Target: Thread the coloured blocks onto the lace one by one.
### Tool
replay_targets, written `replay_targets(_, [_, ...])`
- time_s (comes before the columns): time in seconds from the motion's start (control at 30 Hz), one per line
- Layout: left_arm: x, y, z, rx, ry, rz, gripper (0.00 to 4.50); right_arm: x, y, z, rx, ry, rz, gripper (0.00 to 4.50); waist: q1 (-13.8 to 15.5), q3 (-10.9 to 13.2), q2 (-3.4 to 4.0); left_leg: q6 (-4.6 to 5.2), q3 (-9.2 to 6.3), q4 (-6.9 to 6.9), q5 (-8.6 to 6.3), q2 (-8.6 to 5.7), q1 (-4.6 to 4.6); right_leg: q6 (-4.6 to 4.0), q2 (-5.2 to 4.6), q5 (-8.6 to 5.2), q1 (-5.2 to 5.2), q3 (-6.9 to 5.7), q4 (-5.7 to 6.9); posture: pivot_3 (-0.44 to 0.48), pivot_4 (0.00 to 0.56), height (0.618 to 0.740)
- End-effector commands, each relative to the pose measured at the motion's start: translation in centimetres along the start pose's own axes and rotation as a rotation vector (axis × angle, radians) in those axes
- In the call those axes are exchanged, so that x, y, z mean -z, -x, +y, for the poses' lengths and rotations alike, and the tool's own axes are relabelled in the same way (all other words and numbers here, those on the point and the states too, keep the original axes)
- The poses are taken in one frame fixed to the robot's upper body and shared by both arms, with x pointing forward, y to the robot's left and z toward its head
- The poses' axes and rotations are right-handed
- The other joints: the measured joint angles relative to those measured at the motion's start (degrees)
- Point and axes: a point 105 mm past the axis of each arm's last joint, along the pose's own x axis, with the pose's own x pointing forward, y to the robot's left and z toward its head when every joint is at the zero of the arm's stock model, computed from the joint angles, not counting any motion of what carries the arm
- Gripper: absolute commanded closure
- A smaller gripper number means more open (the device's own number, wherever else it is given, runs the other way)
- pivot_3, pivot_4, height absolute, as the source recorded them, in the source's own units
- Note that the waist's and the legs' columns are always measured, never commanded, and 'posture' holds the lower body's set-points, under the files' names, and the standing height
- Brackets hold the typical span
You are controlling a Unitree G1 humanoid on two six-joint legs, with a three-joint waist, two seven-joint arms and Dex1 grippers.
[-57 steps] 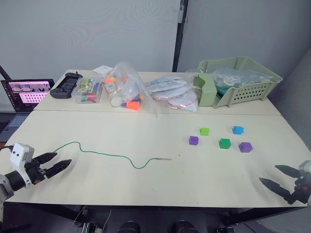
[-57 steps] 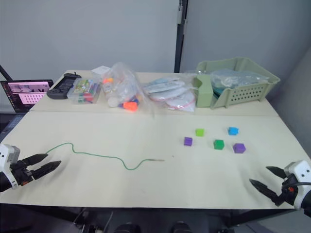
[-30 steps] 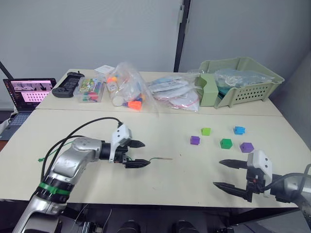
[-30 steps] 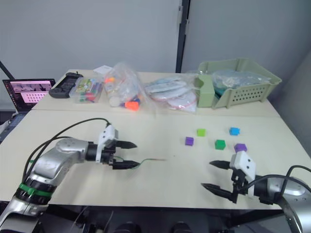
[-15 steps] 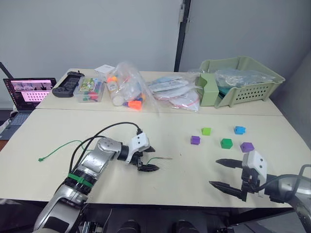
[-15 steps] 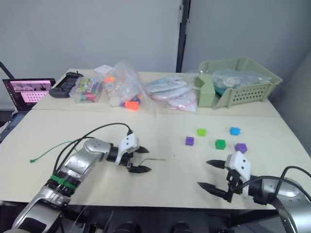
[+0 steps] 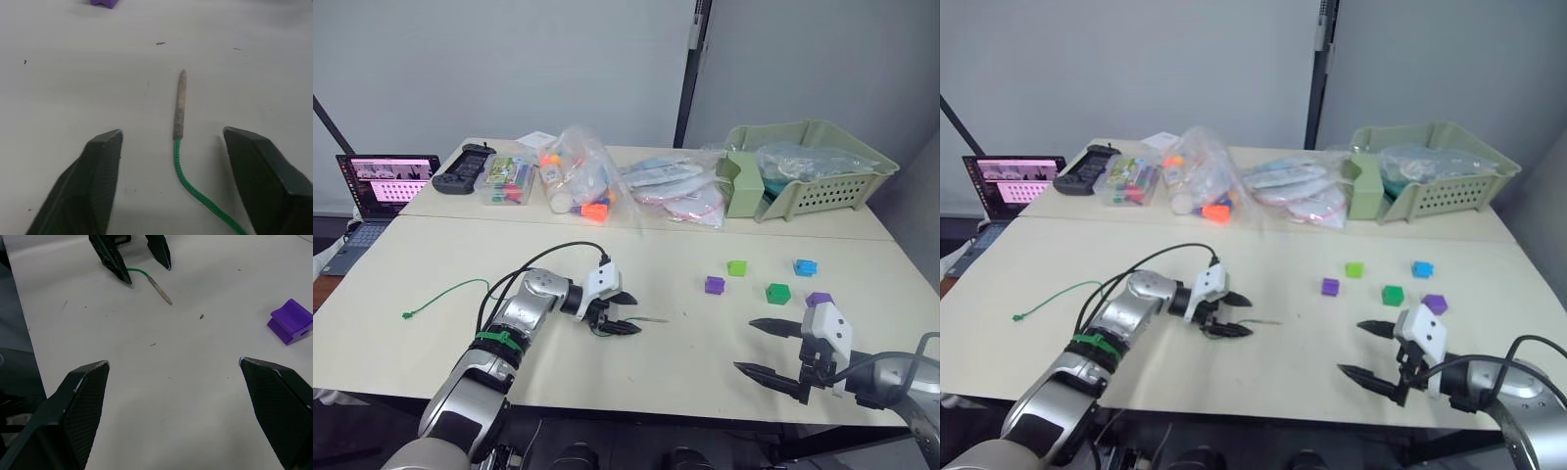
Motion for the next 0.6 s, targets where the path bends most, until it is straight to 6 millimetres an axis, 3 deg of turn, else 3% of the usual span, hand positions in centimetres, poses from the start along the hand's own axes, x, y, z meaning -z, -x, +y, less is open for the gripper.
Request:
replay_targets(0.03, [0.6,-1.3,-0.9,0.061,0.01,0.034,2.51,-0.8,0.2,0.0,0.01,0.038,-0.027,0.0,0.03,0.0,0.0,0.0,-0.02,0.0,0.0,0.0,-0.01,0.01,0.0,-0.01,0.0,0.0,0.0,0.0,0.15,0.74])
replay_targets(0.23, [0.6,-1.7,-1.7,0.101,-0.034,0.053,4.48,-0.6,0.3,0.1,0.021,0.03,-0.029,0.0,-0.07,0.0,0.0,0.0,-0.13,0.0,0.0,-0.04,-0.05,0.03,0.0,-0.01,0.0,-0.01,-0.01,0.0,0.15,0.74])
replay_targets(0.43, [0.1,-1.7,-1.4,0.094,-0.029,0.046,4.48,-0.5,0.2,0.0,0.033,0.028,-0.037,0.0,-0.05,0.0,0.0,0.01,-0.16,0.0,0.0,-0.05,-0.05,0.03,-0.01,-0.02,0.01,-0.01,-0.01,0.0,0.15,0.74])
replay_targets(0.6, [-2.1,-0.1,0.1,0.046,-0.076,0.02,4.48,-0.7,0.1,0.0,0.042,0.025,-0.045,0.0,-0.09,0.0,0.0,0.01,-0.18,0.0,0.0,-0.06,-0.07,0.03,-0.01,-0.02,0.02,-0.04,-0.02,0.0,0.15,0.74])
